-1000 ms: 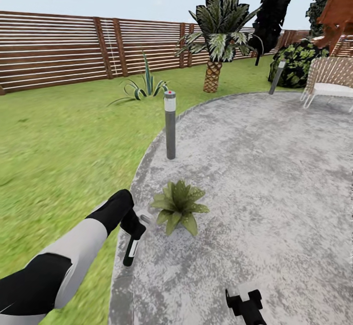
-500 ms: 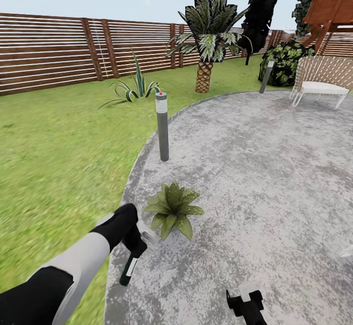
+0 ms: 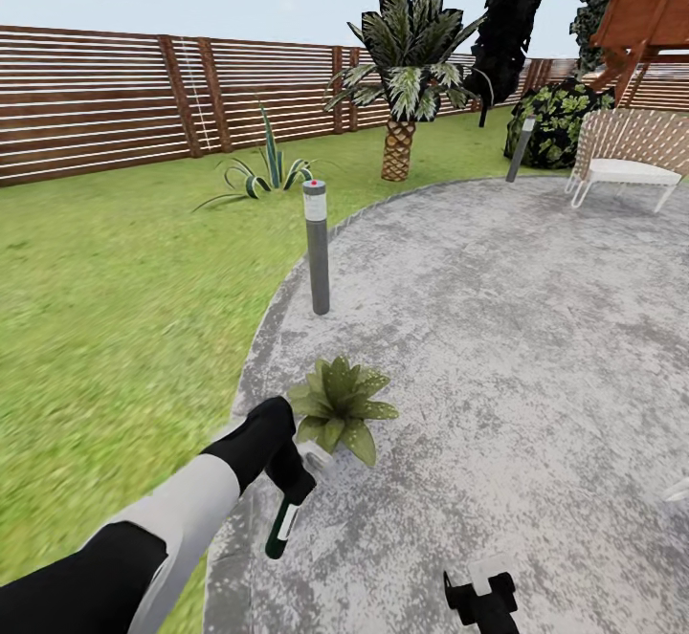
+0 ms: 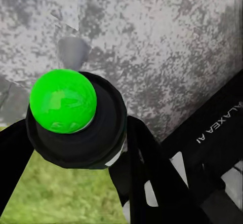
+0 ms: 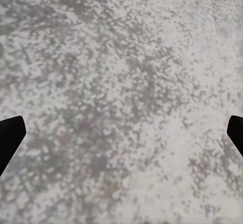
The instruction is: Pick up the pesticide atomizer in the garden and spray insectifuge to fully cover both potted plants in the garden.
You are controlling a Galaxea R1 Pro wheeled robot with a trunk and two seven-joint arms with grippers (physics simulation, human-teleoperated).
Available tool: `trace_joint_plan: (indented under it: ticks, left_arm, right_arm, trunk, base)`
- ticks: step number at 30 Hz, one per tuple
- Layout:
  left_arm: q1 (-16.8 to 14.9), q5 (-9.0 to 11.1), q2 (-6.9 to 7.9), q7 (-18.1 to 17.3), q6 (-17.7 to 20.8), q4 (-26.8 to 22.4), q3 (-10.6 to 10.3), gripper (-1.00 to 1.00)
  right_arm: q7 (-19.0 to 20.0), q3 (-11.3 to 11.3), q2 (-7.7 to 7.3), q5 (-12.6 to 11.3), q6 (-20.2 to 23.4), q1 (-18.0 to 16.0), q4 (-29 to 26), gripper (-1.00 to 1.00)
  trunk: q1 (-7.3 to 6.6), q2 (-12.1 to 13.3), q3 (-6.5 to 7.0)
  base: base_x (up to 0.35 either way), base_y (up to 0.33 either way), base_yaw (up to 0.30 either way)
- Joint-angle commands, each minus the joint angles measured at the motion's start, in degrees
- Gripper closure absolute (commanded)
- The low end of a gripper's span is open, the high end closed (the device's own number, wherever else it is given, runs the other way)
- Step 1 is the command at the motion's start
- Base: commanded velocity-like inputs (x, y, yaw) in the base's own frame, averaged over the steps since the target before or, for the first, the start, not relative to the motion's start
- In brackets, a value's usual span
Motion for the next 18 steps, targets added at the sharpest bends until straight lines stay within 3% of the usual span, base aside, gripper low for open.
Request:
trace_joint_plan:
  ticks: [1,4,10,13,18]
  left_arm:
    - [1.3,-0.8,0.21,-0.5,0.0,0.2,-0.1,1.0]
    - [4.4,-1.2,0.44,-0.1,-0.1,0.1,-0.2,1.0]
    - [4.7,-0.9,0.27,-0.2,0.1,-3.0,0.1,1.0]
    - [4.6,-0.8,0.33,-0.3,1.2,-7.4,0.1,1.0]
    - [4.7,-0.9,0.76,-0.3,1.5,-8.0,0.3,1.0]
  right_arm:
    - [-0.3,-0.4,-0.02,0.6,-0.2,0.0,0.0,-1.0]
    - [-0.3,-0.4,-0.05,0.6,-0.2,0.0,0.0,-1.0]
    - [-0.3,-0.4,-0.08,0.6,-0.2,0.0,0.0,-1.0]
    - [-0.3,-0.4,-0.06,0.6,-0.2,0.0,0.0,-1.0]
    - [-0.3,-0.4,-0.06,0.6,-0.2,0.0,0.0,-1.0]
  trunk:
    - [-0.01,0.0,-0.05]
    - [-0.01,0.0,-0.05]
    - [-0.01,0.0,-0.05]
    - [-0.01,0.0,-0.05]
    - [-0.01,0.0,-0.05]
  base:
    - [0.0,0.0,0.0]
    - [0.0,0.0,0.0]
    - [0.0,0.0,-0.007]
    - [0.0,0.0,-0.211]
    - [0.0,0.0,-0.288]
